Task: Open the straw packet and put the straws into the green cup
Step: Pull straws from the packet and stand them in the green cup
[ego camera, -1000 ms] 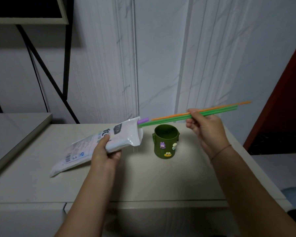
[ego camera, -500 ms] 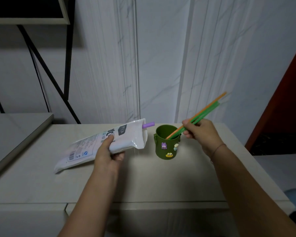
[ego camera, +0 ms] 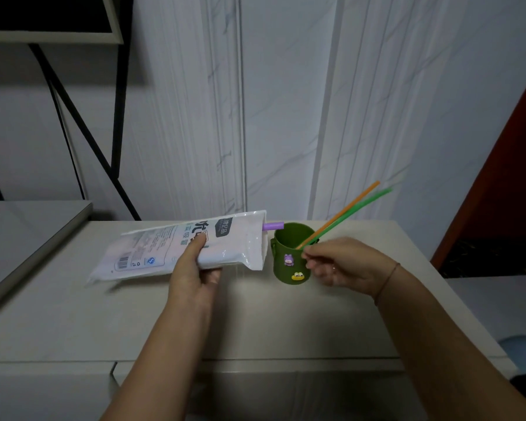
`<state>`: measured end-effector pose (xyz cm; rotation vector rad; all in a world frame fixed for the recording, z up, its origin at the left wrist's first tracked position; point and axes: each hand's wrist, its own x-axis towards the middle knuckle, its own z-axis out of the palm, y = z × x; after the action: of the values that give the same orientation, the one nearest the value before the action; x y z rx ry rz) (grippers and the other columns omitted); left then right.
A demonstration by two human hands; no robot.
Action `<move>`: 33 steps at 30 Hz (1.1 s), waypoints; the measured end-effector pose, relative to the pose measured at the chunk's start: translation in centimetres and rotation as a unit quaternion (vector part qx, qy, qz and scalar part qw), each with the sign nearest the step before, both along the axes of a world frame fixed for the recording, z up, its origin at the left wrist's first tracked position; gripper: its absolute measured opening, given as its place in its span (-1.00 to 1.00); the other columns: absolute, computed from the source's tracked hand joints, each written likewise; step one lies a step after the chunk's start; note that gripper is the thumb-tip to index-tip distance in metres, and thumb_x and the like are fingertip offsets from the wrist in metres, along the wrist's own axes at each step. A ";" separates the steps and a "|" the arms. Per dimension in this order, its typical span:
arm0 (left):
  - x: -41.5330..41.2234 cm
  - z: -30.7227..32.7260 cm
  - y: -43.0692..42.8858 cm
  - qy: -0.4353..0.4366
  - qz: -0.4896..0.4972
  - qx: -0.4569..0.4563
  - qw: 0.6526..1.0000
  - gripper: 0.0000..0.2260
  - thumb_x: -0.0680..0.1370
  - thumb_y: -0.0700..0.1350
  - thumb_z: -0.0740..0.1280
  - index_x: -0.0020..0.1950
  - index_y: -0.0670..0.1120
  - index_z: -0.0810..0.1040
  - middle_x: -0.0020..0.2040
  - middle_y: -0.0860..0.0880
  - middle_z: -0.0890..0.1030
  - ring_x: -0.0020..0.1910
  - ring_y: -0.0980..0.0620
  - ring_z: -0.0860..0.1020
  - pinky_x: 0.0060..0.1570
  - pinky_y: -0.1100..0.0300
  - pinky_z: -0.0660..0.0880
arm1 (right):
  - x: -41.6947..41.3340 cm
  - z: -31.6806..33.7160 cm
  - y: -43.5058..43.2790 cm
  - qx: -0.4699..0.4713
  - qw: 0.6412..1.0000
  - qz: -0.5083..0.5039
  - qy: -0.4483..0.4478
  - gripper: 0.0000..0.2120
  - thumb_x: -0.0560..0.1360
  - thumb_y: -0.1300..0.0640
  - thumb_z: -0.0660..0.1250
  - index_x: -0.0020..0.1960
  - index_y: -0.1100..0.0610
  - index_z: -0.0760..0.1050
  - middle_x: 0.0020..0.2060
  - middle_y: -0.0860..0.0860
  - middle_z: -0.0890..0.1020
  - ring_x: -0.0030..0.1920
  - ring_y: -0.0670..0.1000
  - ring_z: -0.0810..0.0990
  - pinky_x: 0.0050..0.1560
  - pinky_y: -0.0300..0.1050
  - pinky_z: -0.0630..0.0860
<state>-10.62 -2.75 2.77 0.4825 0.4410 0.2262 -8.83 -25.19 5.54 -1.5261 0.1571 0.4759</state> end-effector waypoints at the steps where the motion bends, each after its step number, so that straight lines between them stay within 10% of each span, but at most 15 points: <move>1: -0.1 0.1 -0.1 -0.015 0.001 0.006 1.000 -0.73 0.43 -0.33 0.42 0.02 -0.05 0.49 -0.05 -0.07 0.71 -0.04 -0.03 0.68 -0.08 -0.04 0.63 | -0.3 0.1 0.7 0.024 1.000 0.005 -0.004 -0.82 0.54 0.16 0.26 -0.17 0.23 0.51 -0.47 0.06 0.56 -0.53 -0.09 0.54 -0.53 -0.29 0.47; 6: -0.7 0.8 -1.1 -0.081 0.002 0.114 0.990 -0.72 0.43 -0.29 0.44 0.07 -0.02 0.56 0.02 -0.05 0.71 0.04 -0.02 0.67 0.08 -0.01 0.58 | -0.7 -0.6 4.4 0.286 0.953 -0.089 0.049 -0.63 0.62 0.02 0.07 0.23 0.28 0.40 0.16 0.25 0.54 0.17 0.18 0.53 0.18 0.06 0.46; 15: -1.5 1.7 -2.0 -0.177 0.002 0.286 0.942 -0.53 0.44 -0.29 0.42 0.32 -0.02 0.47 0.18 -0.07 0.64 0.15 -0.03 0.62 0.11 0.03 0.57 | -0.5 -0.8 5.4 0.404 0.898 -0.160 0.074 -0.63 0.64 0.04 -0.01 0.14 0.22 0.49 0.22 0.17 0.56 0.10 0.17 0.53 0.18 0.14 0.40; 21: -1.4 1.4 -2.0 -0.193 -0.024 0.289 0.937 -0.46 0.40 -0.19 0.44 0.37 0.00 0.43 0.20 -0.04 0.63 0.14 0.01 0.62 0.05 0.05 0.59 | -0.7 -0.7 5.5 0.388 0.908 -0.149 0.049 -0.69 0.61 0.16 0.07 0.25 0.22 0.46 0.01 0.15 0.61 -0.02 0.12 0.57 0.08 0.08 0.46; 26: -1.0 1.2 -1.0 -0.177 -0.029 0.204 0.962 -0.46 0.43 -0.14 0.42 0.40 -0.01 0.41 0.22 -0.05 0.62 0.17 -0.02 0.61 0.05 0.03 0.58 | -1.1 -0.1 5.2 0.338 0.930 -0.145 -0.008 -0.80 0.58 0.22 0.15 0.04 0.23 0.53 0.08 0.17 0.57 -0.03 0.10 0.61 0.07 0.02 0.51; 33: -1.1 0.9 -1.8 -0.184 -0.112 0.234 0.948 -0.57 0.46 0.00 0.39 0.32 0.04 0.46 0.21 -0.04 0.64 0.18 -0.03 0.60 0.07 -0.01 0.57 | -1.7 0.7 6.0 0.432 0.899 -0.073 0.008 -0.63 0.60 0.10 0.09 0.29 0.26 0.46 0.25 0.22 0.54 0.22 0.22 0.54 0.20 0.13 0.47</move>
<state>-11.74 -4.57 3.64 0.9302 -0.0423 0.1950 -10.57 -19.21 6.20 -0.6289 0.0545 0.3622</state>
